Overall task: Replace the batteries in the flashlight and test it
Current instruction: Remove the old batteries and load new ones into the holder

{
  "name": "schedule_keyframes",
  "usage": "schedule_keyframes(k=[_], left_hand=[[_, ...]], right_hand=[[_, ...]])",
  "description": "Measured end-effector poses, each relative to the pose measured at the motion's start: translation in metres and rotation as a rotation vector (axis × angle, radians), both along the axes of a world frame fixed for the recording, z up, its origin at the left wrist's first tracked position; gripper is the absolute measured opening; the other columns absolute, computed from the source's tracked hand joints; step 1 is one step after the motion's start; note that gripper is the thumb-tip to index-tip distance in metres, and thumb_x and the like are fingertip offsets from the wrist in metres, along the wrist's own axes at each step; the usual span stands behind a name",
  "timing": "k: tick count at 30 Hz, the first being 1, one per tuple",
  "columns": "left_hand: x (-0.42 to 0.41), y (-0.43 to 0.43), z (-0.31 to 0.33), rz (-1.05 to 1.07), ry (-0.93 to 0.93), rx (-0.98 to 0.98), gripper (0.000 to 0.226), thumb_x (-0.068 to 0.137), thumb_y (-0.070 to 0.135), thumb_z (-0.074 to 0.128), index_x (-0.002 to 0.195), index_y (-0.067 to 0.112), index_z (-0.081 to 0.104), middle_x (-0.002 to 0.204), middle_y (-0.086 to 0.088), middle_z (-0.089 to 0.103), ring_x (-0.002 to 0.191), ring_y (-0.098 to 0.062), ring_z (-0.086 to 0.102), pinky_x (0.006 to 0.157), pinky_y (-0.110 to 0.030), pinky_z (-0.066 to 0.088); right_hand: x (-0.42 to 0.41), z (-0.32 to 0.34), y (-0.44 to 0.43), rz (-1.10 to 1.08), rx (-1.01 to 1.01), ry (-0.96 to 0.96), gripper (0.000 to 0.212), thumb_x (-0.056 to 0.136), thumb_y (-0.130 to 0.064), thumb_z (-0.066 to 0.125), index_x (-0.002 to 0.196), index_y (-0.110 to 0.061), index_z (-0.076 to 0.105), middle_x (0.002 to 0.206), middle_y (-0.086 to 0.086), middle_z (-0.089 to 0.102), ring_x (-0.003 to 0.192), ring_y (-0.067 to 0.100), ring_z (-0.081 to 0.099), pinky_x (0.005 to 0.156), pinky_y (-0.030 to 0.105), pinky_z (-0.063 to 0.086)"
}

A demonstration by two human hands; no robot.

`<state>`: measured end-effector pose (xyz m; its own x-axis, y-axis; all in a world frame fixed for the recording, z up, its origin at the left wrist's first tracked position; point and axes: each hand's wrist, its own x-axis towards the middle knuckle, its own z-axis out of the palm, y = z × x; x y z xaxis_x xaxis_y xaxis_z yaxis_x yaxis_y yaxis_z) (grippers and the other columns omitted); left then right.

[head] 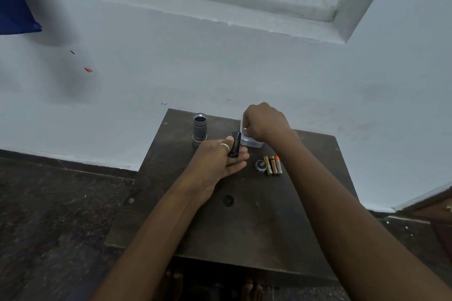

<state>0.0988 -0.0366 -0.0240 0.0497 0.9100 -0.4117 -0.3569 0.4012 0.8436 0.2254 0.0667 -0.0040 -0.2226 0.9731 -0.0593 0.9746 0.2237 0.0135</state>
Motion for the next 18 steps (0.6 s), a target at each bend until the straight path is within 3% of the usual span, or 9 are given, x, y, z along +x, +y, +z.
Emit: schedule_keyframes(k=[3,7,12,14,18], left_hand=[[0.000,0.001,0.000,-0.006,-0.019,-0.015,0.028,0.106,0.020,0.044,0.100,0.004,0.066,0.096,-0.013,0.075,0.082,-0.016,0.076,0.065,-0.026,0.059],[-0.001,0.001,0.001,-0.005,-0.034,-0.018,0.029,0.106,0.020,0.042,0.101,0.004,0.066,0.093,-0.012,0.076,0.082,-0.016,0.076,0.063,-0.025,0.059],[0.000,0.000,0.001,-0.008,-0.022,-0.006,0.031,0.106,0.020,0.041,0.103,0.002,0.066,0.095,-0.013,0.075,0.080,-0.015,0.076,0.063,-0.024,0.059],[0.002,0.000,0.001,-0.007,-0.019,0.004,0.031,0.106,0.019,0.041,0.100,0.002,0.066,0.094,-0.012,0.075,0.079,-0.014,0.076,0.062,-0.024,0.059],[0.003,0.000,-0.001,-0.019,-0.005,0.012,0.032,0.107,0.019,0.040,0.101,0.002,0.067,0.092,-0.010,0.074,0.078,-0.013,0.075,0.064,-0.024,0.059]], right_hand=[[0.005,0.004,-0.005,-0.021,0.039,0.052,0.024,0.091,-0.014,0.061,0.114,-0.013,0.068,0.113,0.011,0.066,0.098,0.031,0.064,0.073,0.033,0.048],[0.018,0.018,-0.026,-0.131,0.156,0.437,0.020,0.090,-0.019,0.063,0.108,-0.022,0.071,0.105,0.002,0.073,0.101,0.023,0.066,0.080,0.032,0.051],[0.019,0.027,-0.076,-0.138,0.273,0.877,0.011,0.085,-0.016,0.074,0.084,-0.026,0.069,0.061,-0.023,0.065,0.071,-0.007,0.066,0.060,0.002,0.042],[0.016,0.023,-0.092,-0.132,0.282,0.969,0.015,0.084,-0.016,0.078,0.082,-0.027,0.068,0.066,-0.022,0.066,0.070,-0.012,0.064,0.060,0.000,0.042],[0.010,0.011,-0.103,-0.127,0.318,1.013,0.011,0.084,-0.015,0.079,0.088,-0.022,0.072,0.077,-0.017,0.069,0.076,-0.003,0.066,0.064,0.003,0.044]])
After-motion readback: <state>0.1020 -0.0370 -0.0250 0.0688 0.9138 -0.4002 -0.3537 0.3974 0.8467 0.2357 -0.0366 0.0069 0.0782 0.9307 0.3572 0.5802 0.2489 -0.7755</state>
